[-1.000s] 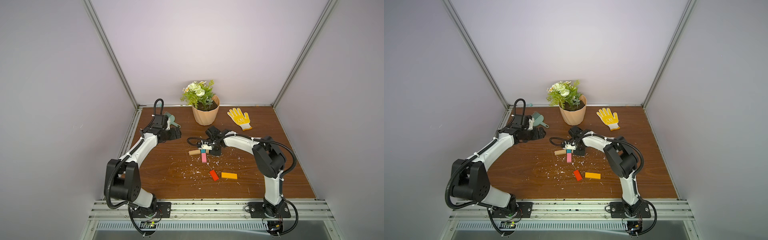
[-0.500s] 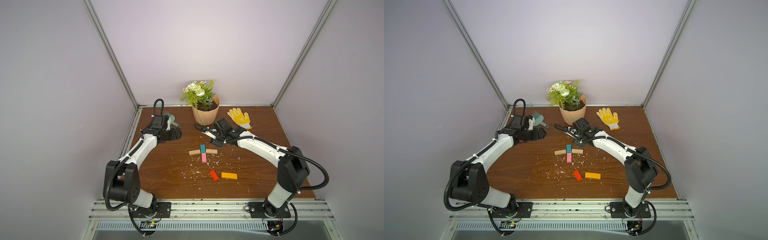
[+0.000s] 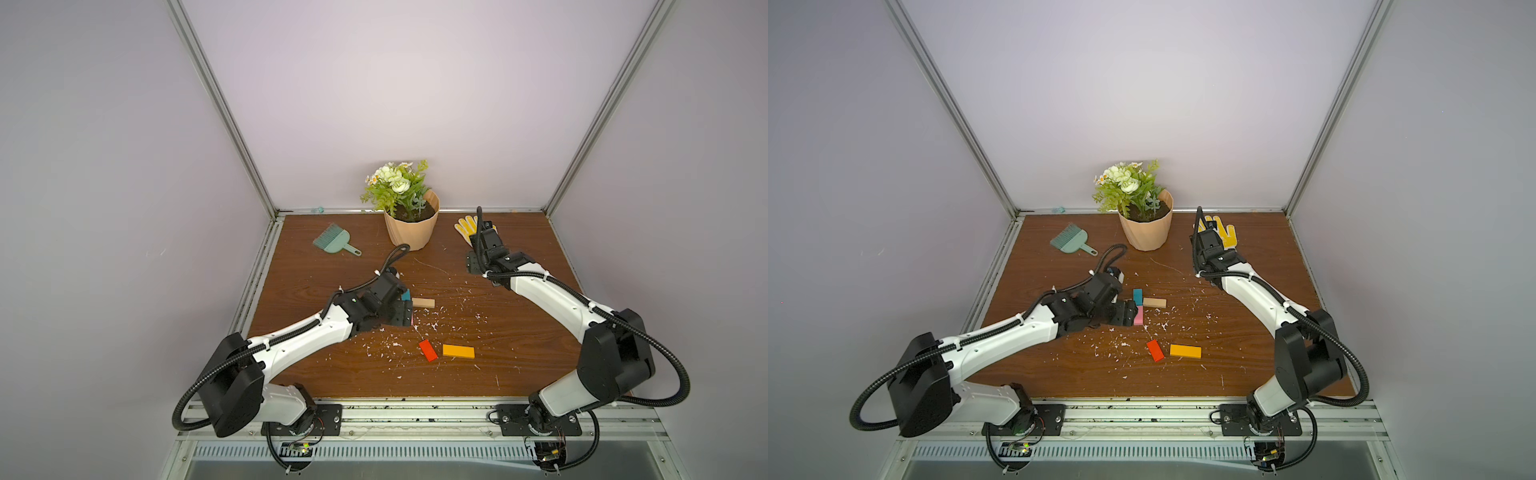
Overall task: Assemble the letter t with building blocks
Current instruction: Pick up the building block from the center of the board.
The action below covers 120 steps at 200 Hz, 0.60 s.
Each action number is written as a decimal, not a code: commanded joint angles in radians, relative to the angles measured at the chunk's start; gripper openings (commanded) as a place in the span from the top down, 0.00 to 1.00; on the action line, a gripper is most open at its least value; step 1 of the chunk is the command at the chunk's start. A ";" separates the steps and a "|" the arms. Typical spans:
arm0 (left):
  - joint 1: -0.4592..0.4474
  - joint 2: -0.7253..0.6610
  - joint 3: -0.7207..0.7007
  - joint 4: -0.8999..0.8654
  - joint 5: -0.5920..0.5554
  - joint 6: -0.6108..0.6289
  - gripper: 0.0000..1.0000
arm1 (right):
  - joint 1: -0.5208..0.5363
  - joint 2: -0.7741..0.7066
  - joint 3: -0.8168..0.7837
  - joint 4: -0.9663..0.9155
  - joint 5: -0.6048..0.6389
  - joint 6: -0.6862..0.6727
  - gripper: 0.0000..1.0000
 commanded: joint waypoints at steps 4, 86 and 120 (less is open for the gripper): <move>-0.098 0.040 -0.006 0.024 -0.125 -0.276 0.16 | -0.061 -0.063 -0.008 0.010 0.043 0.153 0.19; -0.252 0.375 0.203 -0.080 -0.005 -0.493 0.20 | -0.061 -0.045 -0.075 0.042 0.030 0.155 0.21; -0.260 0.435 0.257 -0.137 0.053 -0.541 0.28 | -0.061 -0.049 -0.097 0.045 0.030 0.154 0.21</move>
